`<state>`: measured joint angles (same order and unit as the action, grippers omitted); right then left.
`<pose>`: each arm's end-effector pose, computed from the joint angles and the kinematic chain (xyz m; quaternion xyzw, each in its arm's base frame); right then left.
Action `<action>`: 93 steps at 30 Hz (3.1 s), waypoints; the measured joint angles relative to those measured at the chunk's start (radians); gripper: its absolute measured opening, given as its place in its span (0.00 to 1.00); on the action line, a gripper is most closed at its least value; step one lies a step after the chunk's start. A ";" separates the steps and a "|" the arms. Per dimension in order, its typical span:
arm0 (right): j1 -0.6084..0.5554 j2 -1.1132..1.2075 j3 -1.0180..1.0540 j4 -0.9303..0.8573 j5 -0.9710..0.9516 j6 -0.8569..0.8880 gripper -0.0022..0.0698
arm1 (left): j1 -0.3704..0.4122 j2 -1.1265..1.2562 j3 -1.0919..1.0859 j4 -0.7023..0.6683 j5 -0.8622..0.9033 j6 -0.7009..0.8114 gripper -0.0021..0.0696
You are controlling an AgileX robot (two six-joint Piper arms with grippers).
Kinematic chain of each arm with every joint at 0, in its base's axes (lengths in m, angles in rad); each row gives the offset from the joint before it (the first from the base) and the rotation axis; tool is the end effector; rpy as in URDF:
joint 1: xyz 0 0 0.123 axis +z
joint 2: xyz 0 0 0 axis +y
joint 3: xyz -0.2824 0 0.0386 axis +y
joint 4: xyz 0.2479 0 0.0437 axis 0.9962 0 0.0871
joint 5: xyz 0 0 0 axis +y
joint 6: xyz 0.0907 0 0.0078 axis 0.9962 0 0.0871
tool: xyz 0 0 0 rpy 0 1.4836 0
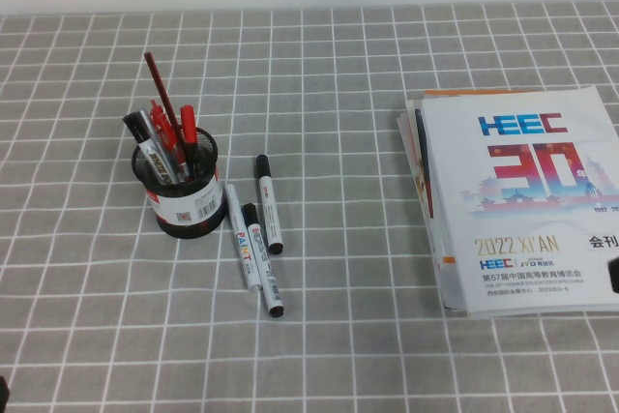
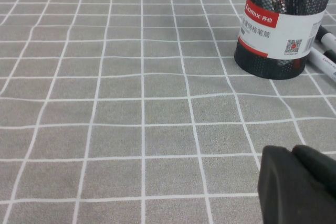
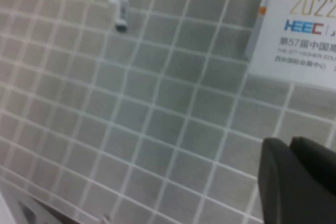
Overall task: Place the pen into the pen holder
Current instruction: Pick up the pen on the table
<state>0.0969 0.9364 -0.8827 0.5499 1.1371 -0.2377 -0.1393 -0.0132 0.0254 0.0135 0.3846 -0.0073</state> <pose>0.1492 0.0579 0.3345 -0.1027 0.9322 0.2498 0.2409 0.0518 -0.0068 0.1707 0.0568 0.8057 -0.0375 0.5884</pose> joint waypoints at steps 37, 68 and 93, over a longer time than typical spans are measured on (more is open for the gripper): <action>0.659 1.192 -1.153 -0.550 0.097 0.455 0.01 | 0.000 0.000 0.000 0.000 0.000 0.000 0.02; 0.636 1.375 -1.265 -0.469 0.019 0.471 0.48 | 0.000 0.000 0.000 0.000 0.000 0.000 0.02; 0.636 1.451 -1.275 -0.561 -0.110 0.504 0.34 | 0.000 0.000 0.000 0.000 0.000 0.000 0.02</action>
<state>0.7327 2.3871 -2.1579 -0.0107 1.0269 0.2659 -0.1393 -0.0132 0.0254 0.0135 0.3846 -0.0073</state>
